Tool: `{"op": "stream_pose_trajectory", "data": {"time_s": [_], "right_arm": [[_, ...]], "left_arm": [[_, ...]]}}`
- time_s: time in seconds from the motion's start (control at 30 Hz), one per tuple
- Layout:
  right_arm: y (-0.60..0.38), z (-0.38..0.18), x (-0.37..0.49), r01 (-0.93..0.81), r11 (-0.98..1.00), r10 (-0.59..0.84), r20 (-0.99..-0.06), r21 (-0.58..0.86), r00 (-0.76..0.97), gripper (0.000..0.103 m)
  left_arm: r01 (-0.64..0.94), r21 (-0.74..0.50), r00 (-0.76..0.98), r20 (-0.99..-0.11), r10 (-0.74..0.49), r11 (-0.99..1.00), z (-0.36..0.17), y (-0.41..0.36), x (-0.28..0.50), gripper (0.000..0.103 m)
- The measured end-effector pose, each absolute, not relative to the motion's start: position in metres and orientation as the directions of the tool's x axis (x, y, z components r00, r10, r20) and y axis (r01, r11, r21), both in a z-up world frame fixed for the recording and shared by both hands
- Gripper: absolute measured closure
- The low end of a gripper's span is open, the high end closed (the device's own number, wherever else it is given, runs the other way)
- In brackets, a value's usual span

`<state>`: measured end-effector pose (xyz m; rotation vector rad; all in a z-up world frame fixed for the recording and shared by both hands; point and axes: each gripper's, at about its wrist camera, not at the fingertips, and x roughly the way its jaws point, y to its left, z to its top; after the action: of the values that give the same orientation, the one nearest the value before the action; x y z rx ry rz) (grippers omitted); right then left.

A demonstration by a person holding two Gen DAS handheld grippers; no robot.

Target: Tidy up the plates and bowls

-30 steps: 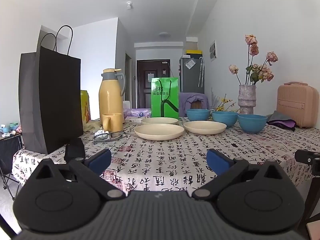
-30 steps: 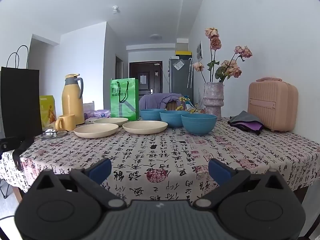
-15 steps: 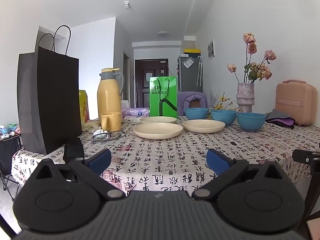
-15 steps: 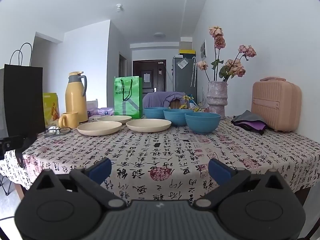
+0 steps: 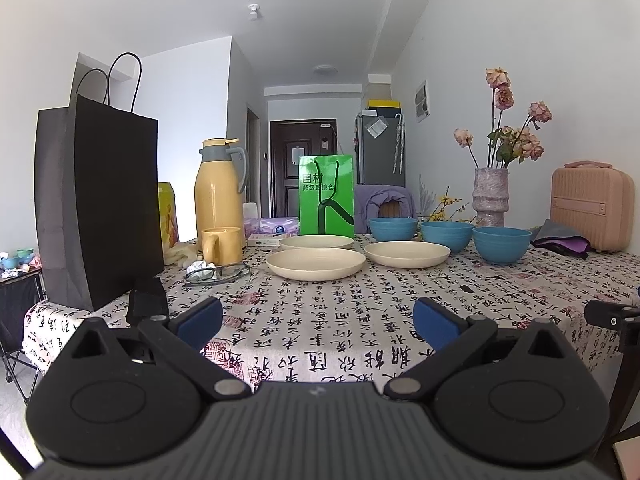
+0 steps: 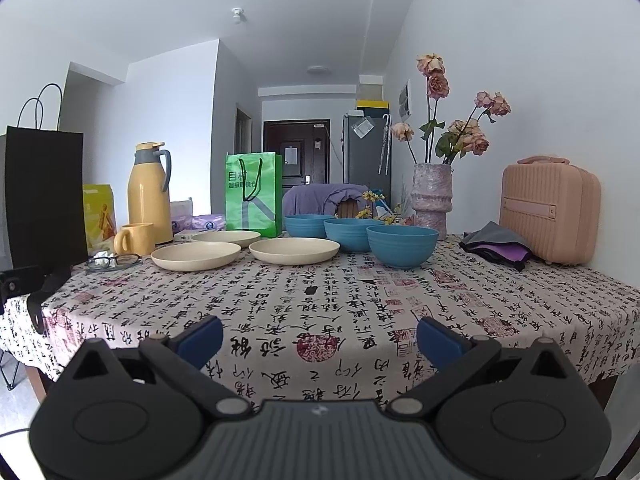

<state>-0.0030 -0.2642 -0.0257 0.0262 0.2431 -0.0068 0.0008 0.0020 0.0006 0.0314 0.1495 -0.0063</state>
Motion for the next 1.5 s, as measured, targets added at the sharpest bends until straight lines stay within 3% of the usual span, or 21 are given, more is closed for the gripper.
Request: {"op": "stream_pose_trajectory", "data": {"time_s": [1.5], "right_arm": [[-0.266,-0.0268,-0.0021,0.028,0.999,-0.023,-0.246,0.017,0.969,0.0]], "left_arm": [[0.011,0.036,0.99,-0.138,-0.006,0.999,-0.0004,0.0015,0.0001,0.0]]}}
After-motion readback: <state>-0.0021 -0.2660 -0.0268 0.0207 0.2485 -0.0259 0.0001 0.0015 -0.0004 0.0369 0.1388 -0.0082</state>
